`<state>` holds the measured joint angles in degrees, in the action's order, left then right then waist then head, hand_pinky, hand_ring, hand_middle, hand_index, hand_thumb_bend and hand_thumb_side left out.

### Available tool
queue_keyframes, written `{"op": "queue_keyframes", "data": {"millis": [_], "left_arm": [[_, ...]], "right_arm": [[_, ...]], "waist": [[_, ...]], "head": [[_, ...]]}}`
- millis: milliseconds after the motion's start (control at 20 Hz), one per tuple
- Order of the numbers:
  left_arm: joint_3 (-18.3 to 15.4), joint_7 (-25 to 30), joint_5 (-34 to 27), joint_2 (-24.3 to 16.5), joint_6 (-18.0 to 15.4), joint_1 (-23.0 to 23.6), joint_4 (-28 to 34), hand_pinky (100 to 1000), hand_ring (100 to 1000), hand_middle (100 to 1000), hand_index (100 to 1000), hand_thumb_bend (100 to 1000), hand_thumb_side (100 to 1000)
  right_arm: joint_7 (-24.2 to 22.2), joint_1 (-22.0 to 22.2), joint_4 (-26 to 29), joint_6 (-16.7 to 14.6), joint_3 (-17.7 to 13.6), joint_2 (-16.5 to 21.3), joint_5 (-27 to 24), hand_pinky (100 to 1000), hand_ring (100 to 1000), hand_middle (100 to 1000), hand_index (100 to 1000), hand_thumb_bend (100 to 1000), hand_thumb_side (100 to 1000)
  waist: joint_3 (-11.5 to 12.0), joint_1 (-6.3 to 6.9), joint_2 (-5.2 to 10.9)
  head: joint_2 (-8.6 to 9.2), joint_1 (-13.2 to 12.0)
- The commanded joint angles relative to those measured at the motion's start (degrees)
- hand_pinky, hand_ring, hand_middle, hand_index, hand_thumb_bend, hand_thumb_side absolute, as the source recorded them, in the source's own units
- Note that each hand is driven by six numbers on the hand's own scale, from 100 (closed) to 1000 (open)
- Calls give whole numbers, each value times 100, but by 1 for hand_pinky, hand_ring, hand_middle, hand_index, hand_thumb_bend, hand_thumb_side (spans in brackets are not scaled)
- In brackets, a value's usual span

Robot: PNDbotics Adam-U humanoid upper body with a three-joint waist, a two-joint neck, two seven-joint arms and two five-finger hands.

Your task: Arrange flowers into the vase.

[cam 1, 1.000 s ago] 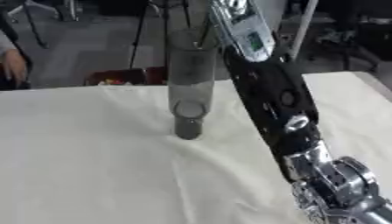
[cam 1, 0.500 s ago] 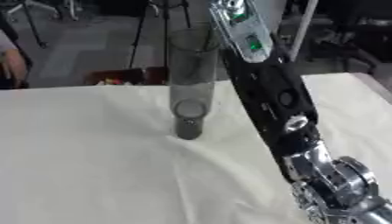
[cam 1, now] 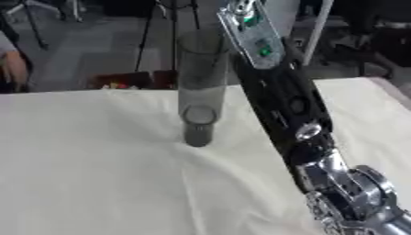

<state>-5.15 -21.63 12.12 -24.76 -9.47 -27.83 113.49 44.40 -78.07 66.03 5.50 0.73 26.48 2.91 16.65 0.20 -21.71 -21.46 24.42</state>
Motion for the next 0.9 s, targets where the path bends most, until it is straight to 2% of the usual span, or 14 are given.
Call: {"op": "queue_keyframes", "data": {"millis": [50,500,900], "left_arm": [[-20,13,-13,-197,-21,-85,110,806,907,940,978,100,1000],[-19,21,-17,-186,-33,-95,110,807,907,940,978,100,1000],[-30,7,-11,-195,-36,-69,110,807,907,940,978,100,1000]], "right_arm": [[-39,-108,42,-25,-13,76,-15,100,283,144,184,482,768],[12,-130,62,23,23,20,-333,100,294,200,226,479,787],[-116,-79,-43,608,95,152,82,100,282,196,233,476,802]], "waist": [[16,9,154],[30,-19,176],[8,-84,221]], "head": [[74,23],[73,33],[32,3]]}}
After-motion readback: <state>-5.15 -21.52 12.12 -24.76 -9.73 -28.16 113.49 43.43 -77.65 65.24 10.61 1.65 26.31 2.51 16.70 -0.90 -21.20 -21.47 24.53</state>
